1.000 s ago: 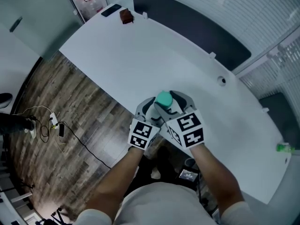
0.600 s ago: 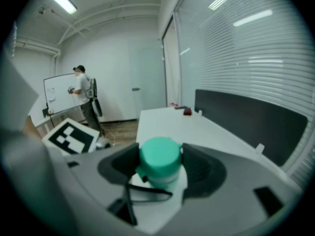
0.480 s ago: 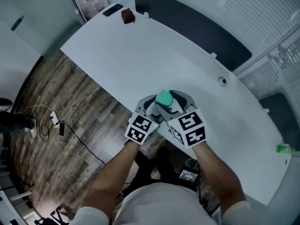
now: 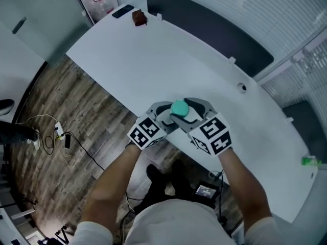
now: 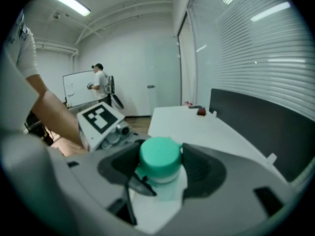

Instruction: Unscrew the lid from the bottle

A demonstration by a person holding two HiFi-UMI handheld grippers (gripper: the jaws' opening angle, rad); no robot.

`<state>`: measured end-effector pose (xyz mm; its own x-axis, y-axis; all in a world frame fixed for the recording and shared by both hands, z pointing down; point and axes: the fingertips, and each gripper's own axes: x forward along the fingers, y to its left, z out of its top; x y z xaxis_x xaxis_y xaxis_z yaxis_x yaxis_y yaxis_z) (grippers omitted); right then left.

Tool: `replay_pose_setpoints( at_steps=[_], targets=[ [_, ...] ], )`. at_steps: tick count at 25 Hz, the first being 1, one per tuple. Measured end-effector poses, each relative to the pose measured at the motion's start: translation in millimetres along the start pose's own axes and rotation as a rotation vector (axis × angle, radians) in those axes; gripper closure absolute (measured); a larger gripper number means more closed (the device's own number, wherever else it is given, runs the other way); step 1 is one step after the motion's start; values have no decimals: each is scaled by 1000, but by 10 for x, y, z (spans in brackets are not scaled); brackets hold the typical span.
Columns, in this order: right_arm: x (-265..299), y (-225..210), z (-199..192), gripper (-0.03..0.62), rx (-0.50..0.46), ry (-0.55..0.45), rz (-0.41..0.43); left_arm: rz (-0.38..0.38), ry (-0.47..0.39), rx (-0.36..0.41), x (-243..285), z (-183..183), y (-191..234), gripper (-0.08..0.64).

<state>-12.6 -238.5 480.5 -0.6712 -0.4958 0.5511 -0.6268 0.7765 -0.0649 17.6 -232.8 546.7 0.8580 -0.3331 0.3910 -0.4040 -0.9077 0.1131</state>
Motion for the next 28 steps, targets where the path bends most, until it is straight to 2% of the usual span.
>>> replay_pose_setpoints(
  at_steps=[3, 7, 10, 14, 16, 18, 28],
  targets=[
    [-14, -3, 14, 313, 38, -21, -32, 141, -30, 23, -65, -9, 5, 250],
    [-41, -3, 3, 313, 74, -28, -80, 291, -43, -9, -76, -69, -9, 250],
    [-59, -4, 4, 313, 108, -41, -138, 343, -45, -40, -35, -56, -8, 250],
    [-56, 5, -2, 313, 149, -45, -217, 370, -42, -85, -11, -36, 32, 250],
    [-60, 7, -9, 313, 147, -44, -221, 355, -38, -90, -6, -40, 28, 250],
    [-66, 14, -2, 313, 131, -48, -185, 313, -33, -78, -2, -45, 13, 250],
    [-94, 87, -28, 313, -47, 0, 7, -14, 33, 41, 28, -61, -98, 250]
  ],
)
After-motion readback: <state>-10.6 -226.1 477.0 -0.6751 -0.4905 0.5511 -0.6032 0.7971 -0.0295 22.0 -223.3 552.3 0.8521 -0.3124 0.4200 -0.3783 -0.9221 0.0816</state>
